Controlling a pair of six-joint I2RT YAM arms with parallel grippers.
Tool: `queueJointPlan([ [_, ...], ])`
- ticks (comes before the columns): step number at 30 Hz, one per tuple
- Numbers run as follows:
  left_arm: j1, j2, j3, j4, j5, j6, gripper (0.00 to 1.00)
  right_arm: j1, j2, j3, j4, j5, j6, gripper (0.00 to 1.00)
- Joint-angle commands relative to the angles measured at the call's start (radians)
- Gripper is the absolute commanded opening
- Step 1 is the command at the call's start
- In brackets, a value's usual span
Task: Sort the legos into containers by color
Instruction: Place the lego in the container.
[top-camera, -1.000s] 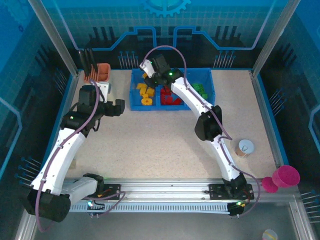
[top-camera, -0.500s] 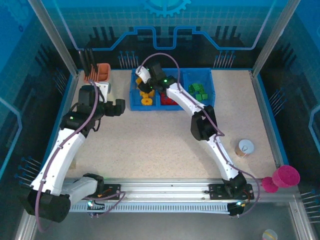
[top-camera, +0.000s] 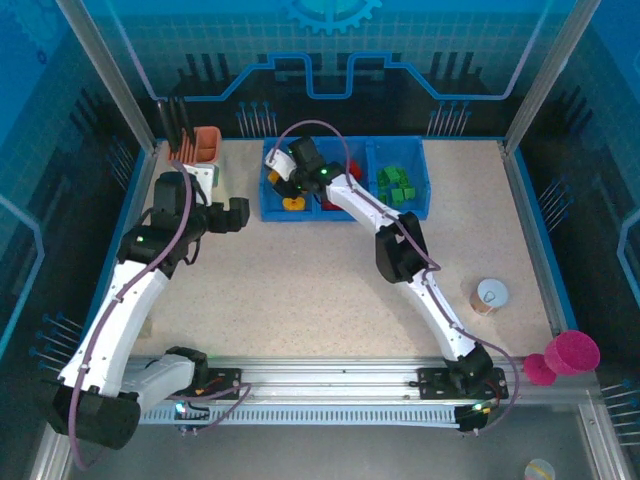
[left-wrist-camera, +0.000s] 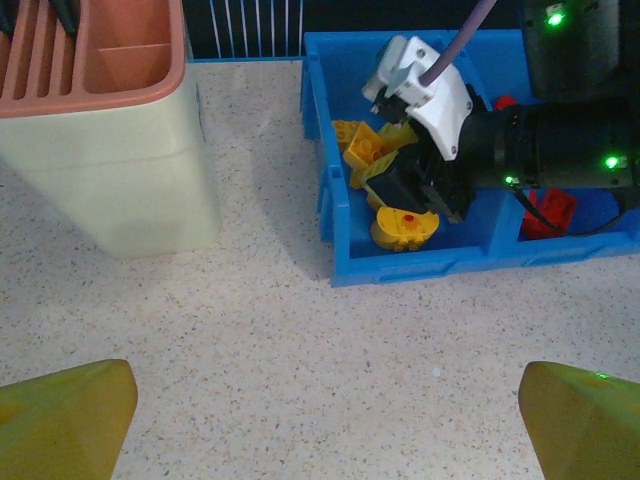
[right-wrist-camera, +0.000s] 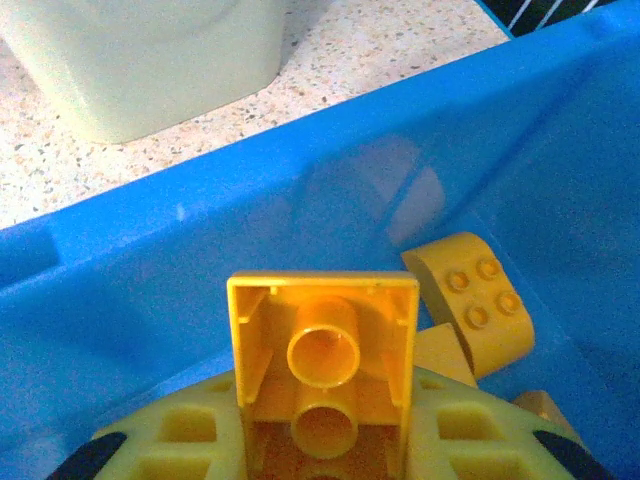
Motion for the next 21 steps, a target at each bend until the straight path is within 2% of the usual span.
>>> queueJointPlan([
  [1, 0.010, -0.015, 0.019, -0.018, 0.037, -0.027, 0.99, 0.025, 0.038, -0.006, -0.010, 0.015, -0.060, 0.30],
  [11, 0.010, -0.019, 0.056, -0.038, 0.030, -0.028, 0.99, 0.037, 0.014, -0.038, 0.013, 0.064, -0.088, 0.45],
  [21, 0.010, -0.042, 0.049, -0.037, 0.023, -0.036, 0.99, 0.033, -0.173, -0.210, 0.116, 0.080, -0.104, 0.53],
])
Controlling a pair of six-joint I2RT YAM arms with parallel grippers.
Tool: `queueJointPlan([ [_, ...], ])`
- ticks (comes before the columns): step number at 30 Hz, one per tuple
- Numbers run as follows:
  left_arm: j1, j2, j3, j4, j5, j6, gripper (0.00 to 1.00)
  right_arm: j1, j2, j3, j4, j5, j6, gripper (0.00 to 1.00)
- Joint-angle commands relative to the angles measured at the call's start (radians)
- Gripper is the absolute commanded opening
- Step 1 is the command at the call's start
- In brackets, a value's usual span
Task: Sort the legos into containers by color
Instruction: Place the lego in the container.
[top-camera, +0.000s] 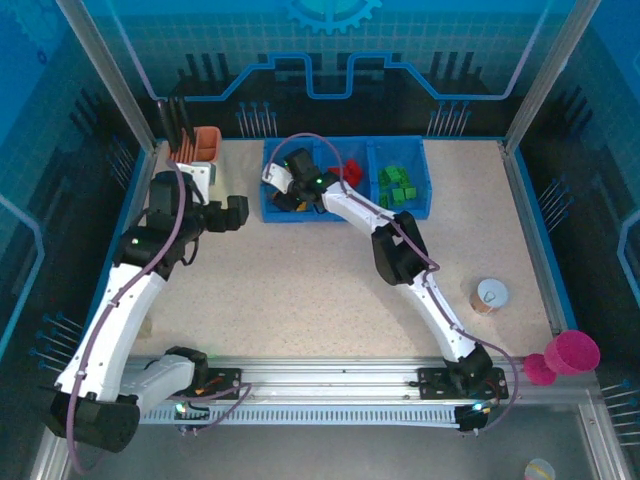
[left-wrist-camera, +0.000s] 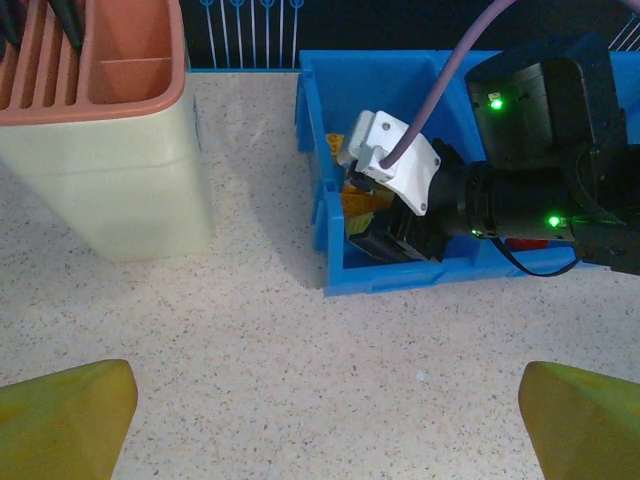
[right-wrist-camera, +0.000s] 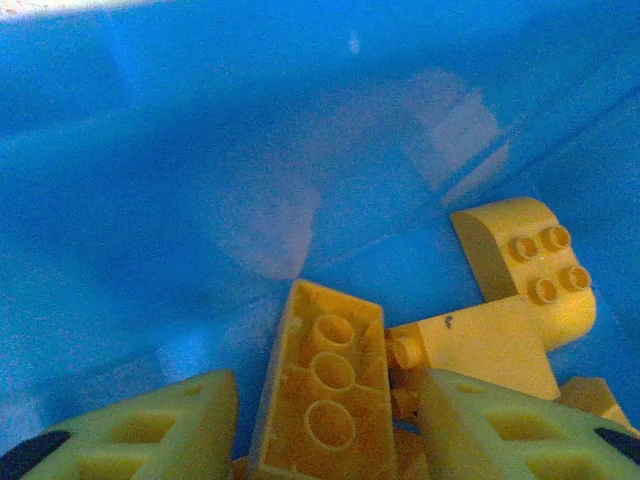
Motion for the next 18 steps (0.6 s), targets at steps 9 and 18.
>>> queueJointPlan([
  [9, 0.010, -0.035, -0.020, 0.010, -0.004, -0.002, 0.99, 0.005, -0.324, -0.224, 0.128, -0.015, -0.003, 0.60],
  [18, 0.011, -0.147, -0.269, 0.277, -0.168, -0.001, 0.99, -0.003, -0.664, -0.530, 0.116, 0.085, 0.047, 0.91],
])
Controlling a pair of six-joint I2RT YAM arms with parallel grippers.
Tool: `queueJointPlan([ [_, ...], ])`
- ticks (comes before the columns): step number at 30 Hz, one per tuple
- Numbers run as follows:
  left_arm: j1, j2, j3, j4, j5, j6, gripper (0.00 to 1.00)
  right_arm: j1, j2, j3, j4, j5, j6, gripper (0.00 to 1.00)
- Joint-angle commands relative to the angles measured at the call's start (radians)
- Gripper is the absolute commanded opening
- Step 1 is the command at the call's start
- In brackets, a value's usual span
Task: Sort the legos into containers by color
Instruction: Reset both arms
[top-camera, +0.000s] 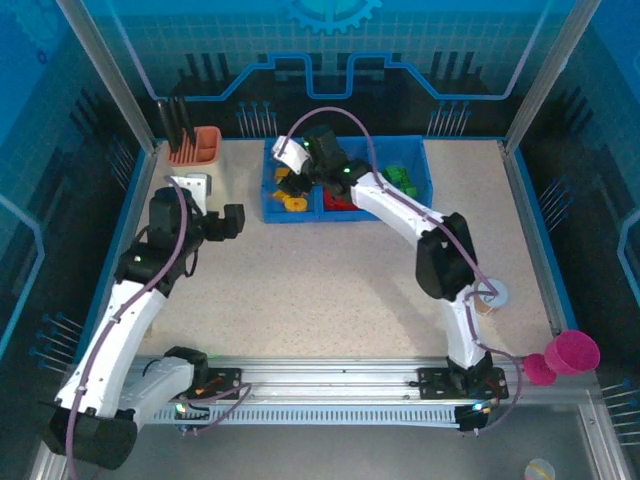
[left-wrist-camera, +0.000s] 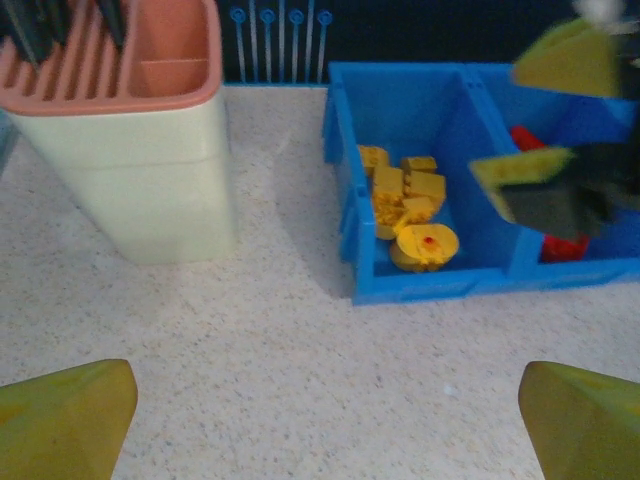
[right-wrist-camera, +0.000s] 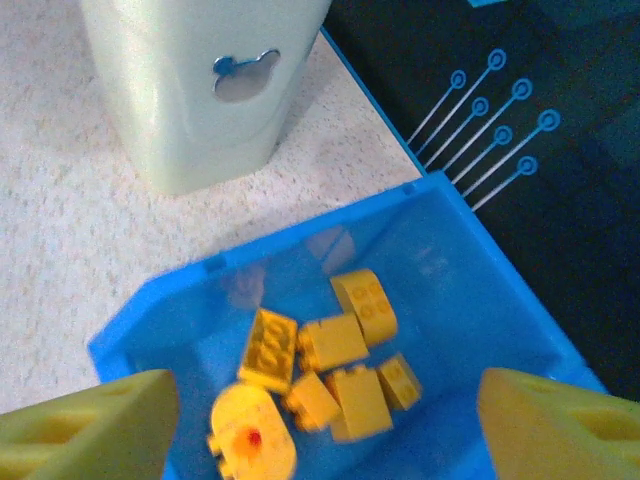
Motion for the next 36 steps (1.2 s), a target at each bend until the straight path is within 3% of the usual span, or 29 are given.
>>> queueJointPlan([
  [1, 0.012, -0.056, -0.129, 0.183, -0.115, -0.007, 0.99, -0.007, -0.199, -0.142, 0.000, 0.069, 0.046, 1.00],
  [7, 0.022, -0.118, -0.430, 0.508, -0.303, 0.004, 0.99, -0.039, -0.570, -0.557, 0.044, 0.195, 0.176, 1.00],
  [10, 0.029, -0.117, -0.597, 0.731, -0.336, 0.018, 0.99, -0.059, -0.739, -0.761, 0.111, 0.215, 0.251, 1.00],
  [15, 0.049, -0.066, -0.816, 1.098, -0.283, 0.041, 0.99, -0.100, -0.968, -1.001, 0.131, 0.243, 0.401, 1.00],
  [19, 0.094, 0.050, -0.835, 1.231, -0.184, 0.046, 0.99, -0.121, -1.104, -1.108, 0.077, 0.281, 0.417, 1.00],
  [25, 0.124, 0.383, -0.791, 1.544, -0.040, 0.075, 0.99, -0.146, -1.279, -1.192, 0.037, 0.329, 0.415, 1.00],
  [28, 0.127, 0.547, -0.703, 1.547, -0.008, 0.072, 0.99, -0.155, -1.348, -1.225, 0.023, 0.369, 0.432, 1.00],
  [30, 0.127, 0.677, -0.677, 1.665, 0.002, 0.098, 1.00, -0.161, -1.390, -1.245, -0.001, 0.405, 0.444, 1.00],
  [32, 0.134, 0.607, -0.633, 1.450, 0.035, 0.074, 0.99, -0.166, -1.424, -1.270, -0.019, 0.451, 0.456, 1.00],
  [36, 0.151, 0.637, -0.584, 1.414, 0.062, 0.073, 0.99, -0.225, -1.445, -1.360, 0.040, 0.442, 0.439, 1.00],
])
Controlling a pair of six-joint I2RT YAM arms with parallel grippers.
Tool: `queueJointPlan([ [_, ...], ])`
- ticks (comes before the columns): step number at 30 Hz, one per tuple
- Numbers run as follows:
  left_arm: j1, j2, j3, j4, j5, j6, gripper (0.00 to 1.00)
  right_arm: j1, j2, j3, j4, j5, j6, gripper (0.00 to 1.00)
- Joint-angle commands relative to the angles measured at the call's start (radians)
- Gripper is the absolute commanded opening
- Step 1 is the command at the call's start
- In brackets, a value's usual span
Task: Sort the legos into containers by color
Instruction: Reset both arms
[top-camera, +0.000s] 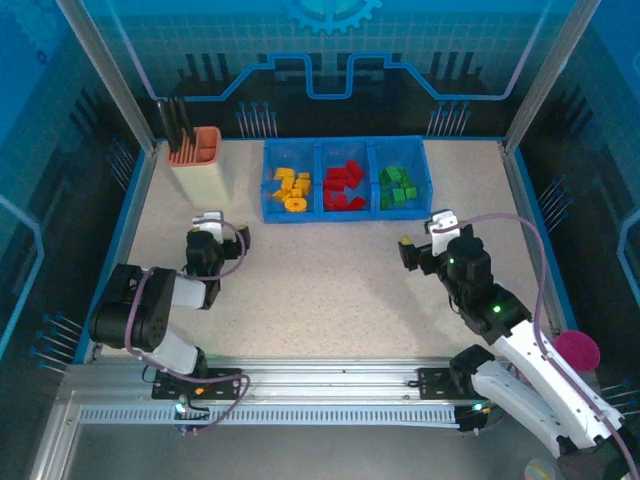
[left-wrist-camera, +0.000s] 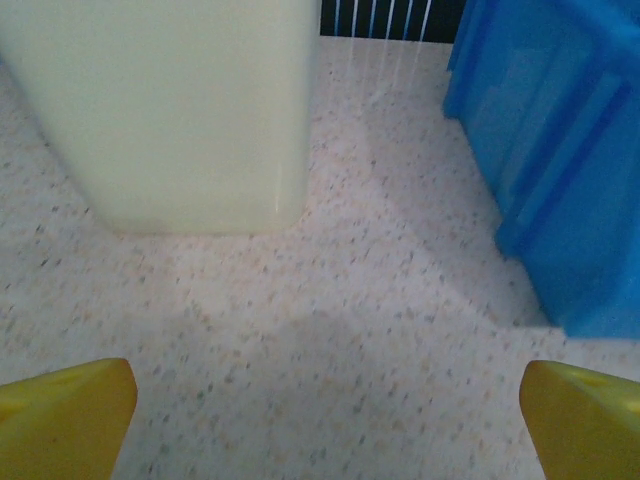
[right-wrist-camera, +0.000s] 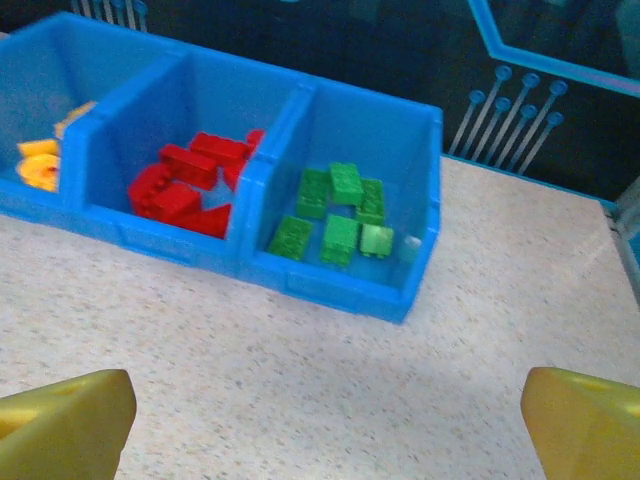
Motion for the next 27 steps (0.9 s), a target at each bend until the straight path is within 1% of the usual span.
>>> queueJointPlan([
  [1, 0.018, 0.002, 0.032, -0.012, 0.059, 0.013, 0.99, -0.064, 0.004, -0.075, 0.045, 0.033, 0.019, 1.00],
  [2, 0.018, -0.004, 0.037, -0.035, 0.060, 0.012, 0.99, -0.090, 0.017, -0.099, 0.086, 0.033, 0.026, 1.00],
  [4, 0.020, 0.001, 0.033, -0.017, 0.060, 0.012, 0.99, -0.145, 0.040, -0.144, 0.186, 0.013, 0.018, 1.00],
  [6, 0.020, 0.001, 0.034, -0.018, 0.063, 0.012, 0.99, -0.213, 0.070, -0.203, 0.330, -0.026, 0.000, 1.00],
  [7, 0.020, 0.001, 0.034, -0.018, 0.062, 0.012, 0.99, -0.242, 0.084, -0.231, 0.400, -0.060, -0.011, 1.00],
  [9, 0.020, 0.001, 0.033, -0.019, 0.063, 0.013, 0.99, -0.312, 0.127, -0.287, 0.543, -0.194, -0.045, 1.00],
  [12, 0.020, 0.001, 0.033, -0.020, 0.065, 0.013, 0.99, -0.379, 0.219, -0.335, 0.701, -0.254, -0.047, 1.00],
  [16, 0.020, 0.001, 0.035, -0.020, 0.067, 0.015, 0.99, -0.403, 0.359, -0.366, 0.846, -0.308, -0.035, 1.00],
  [19, 0.020, 0.001, 0.035, -0.022, 0.069, 0.015, 0.99, -0.408, 0.499, -0.394, 1.059, -0.332, -0.009, 1.00],
  [22, 0.020, 0.001, 0.035, -0.022, 0.071, 0.015, 0.99, -0.407, 0.615, -0.373, 1.204, -0.353, -0.029, 1.00],
  [23, 0.020, 0.001, 0.035, -0.023, 0.072, 0.016, 0.99, -0.409, 0.679, -0.367, 1.263, -0.350, -0.030, 1.00],
  [24, 0.020, 0.001, 0.034, -0.022, 0.073, 0.016, 0.99, -0.413, 0.732, -0.346, 1.294, -0.355, -0.026, 1.00],
  [25, 0.020, 0.001, 0.035, -0.022, 0.073, 0.015, 0.99, -0.414, 0.770, -0.328, 1.280, -0.364, -0.025, 1.00],
  [27, 0.020, 0.001, 0.036, -0.025, 0.075, 0.016, 0.99, -0.406, 0.884, -0.325, 1.381, -0.391, -0.048, 1.00],
])
